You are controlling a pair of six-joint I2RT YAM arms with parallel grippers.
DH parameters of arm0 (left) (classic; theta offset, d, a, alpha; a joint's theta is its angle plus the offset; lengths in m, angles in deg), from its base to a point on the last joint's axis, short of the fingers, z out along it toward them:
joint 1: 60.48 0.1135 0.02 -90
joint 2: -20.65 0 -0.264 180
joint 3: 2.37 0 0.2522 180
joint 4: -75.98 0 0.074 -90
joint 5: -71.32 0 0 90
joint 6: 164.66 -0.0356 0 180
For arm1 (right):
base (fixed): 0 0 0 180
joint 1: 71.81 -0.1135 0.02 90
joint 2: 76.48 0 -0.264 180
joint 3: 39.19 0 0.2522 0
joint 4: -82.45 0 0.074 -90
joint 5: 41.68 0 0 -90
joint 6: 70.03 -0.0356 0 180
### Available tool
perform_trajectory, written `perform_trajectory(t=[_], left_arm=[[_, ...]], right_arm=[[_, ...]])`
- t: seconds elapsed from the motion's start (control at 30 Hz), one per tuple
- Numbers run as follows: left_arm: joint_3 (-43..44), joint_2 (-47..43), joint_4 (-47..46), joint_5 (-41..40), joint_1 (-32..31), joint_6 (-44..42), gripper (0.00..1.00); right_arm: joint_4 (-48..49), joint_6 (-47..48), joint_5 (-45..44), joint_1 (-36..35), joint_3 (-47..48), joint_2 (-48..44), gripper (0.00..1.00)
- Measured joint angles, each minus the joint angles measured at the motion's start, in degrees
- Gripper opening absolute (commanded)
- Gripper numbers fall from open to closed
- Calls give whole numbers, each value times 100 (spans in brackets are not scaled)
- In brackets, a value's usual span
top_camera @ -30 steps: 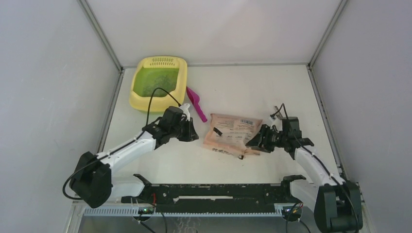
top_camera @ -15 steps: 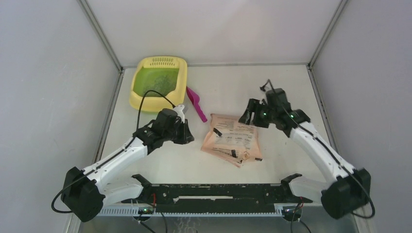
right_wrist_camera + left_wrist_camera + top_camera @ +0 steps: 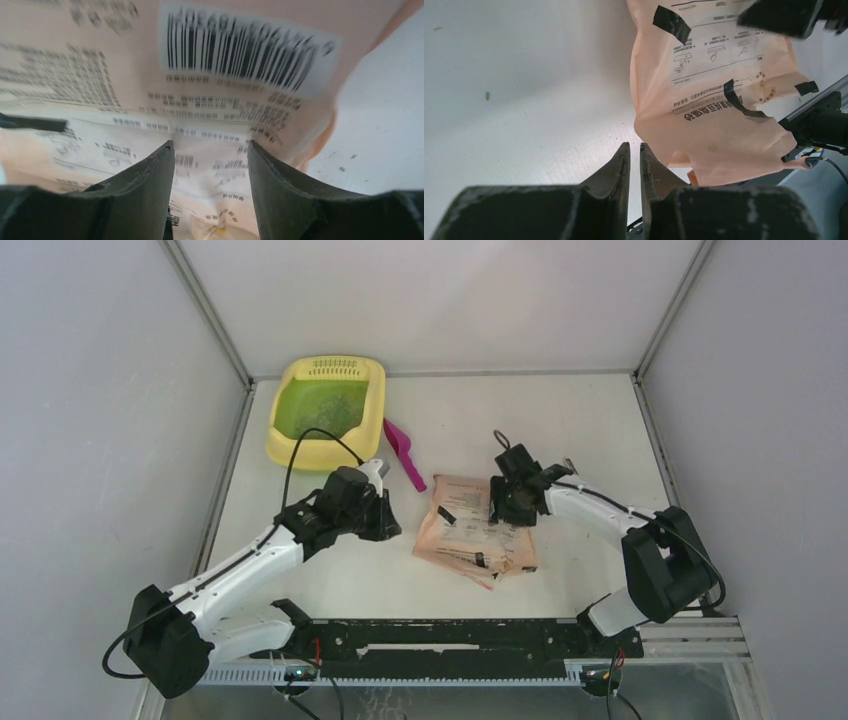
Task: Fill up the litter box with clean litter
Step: Close the cat litter bag at the center of the board.
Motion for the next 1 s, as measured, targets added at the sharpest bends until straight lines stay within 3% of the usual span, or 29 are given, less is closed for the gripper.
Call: perform_trajectory(t=[0.2, 0.37, 0.6, 0.8, 1.0], left_arm=[[2, 87, 2, -13, -55, 0, 17], [2, 98, 4, -48, -74, 0, 17], [2, 103, 9, -52, -81, -2, 17], [63, 103, 90, -92, -85, -2, 17], [140, 103, 96, -94, -90, -4, 17]], right_arm=[[173, -251, 17, -520, -669, 120, 61], [-52, -330, -37, -590, -675, -76, 61], [-643, -162, -247, -313, 1099, -555, 62], [-407, 28, -264, -76, 2378, 407, 61], [-337, 81, -232, -192, 2575, 1910, 57]])
